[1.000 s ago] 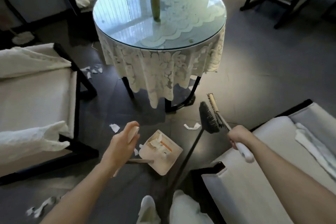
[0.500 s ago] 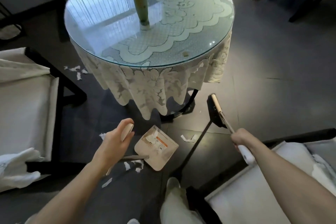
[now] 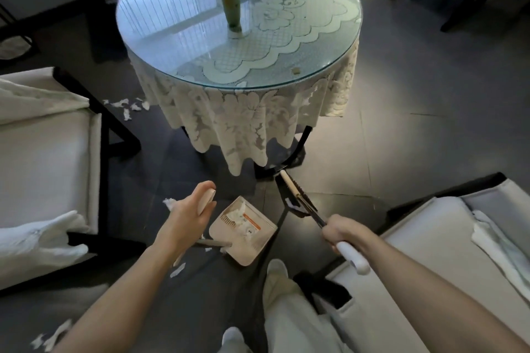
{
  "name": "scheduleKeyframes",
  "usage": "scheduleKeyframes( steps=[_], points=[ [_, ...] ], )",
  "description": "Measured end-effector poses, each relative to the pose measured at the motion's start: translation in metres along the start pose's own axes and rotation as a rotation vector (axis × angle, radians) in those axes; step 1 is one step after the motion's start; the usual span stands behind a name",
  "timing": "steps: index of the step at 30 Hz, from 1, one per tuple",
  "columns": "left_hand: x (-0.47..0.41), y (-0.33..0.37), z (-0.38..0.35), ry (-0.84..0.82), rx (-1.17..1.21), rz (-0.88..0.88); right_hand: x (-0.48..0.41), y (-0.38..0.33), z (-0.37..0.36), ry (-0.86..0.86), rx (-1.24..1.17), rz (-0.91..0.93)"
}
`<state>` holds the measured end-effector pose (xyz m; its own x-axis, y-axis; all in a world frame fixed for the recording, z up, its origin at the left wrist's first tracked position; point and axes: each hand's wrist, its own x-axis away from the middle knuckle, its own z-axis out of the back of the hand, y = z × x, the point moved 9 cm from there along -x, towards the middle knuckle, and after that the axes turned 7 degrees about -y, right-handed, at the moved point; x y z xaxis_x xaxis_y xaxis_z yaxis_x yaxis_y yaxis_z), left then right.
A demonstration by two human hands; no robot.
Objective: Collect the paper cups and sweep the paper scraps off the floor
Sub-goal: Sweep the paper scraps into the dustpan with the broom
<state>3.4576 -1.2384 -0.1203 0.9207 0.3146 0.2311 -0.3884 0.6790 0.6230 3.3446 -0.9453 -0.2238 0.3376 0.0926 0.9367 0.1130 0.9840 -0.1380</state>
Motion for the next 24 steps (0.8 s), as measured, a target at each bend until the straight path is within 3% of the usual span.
scheduleKeyframes(
  steps=[9,12,15,24],
  points=[
    [0.114,-0.047,0.002,0.009,0.111,0.065,0.052,-0.017,-0.146,-0.126,0.111,0.072],
    [0.145,-0.059,0.003,0.021,0.127,0.086,0.064,-0.011,-0.152,-0.123,0.007,0.147],
    [0.17,-0.071,0.005,0.029,0.126,0.131,0.07,-0.003,-0.148,-0.132,-0.092,0.109],
    [0.252,-0.128,0.011,0.193,0.232,0.336,0.05,-0.049,-0.143,0.022,0.252,0.125]
  ],
)
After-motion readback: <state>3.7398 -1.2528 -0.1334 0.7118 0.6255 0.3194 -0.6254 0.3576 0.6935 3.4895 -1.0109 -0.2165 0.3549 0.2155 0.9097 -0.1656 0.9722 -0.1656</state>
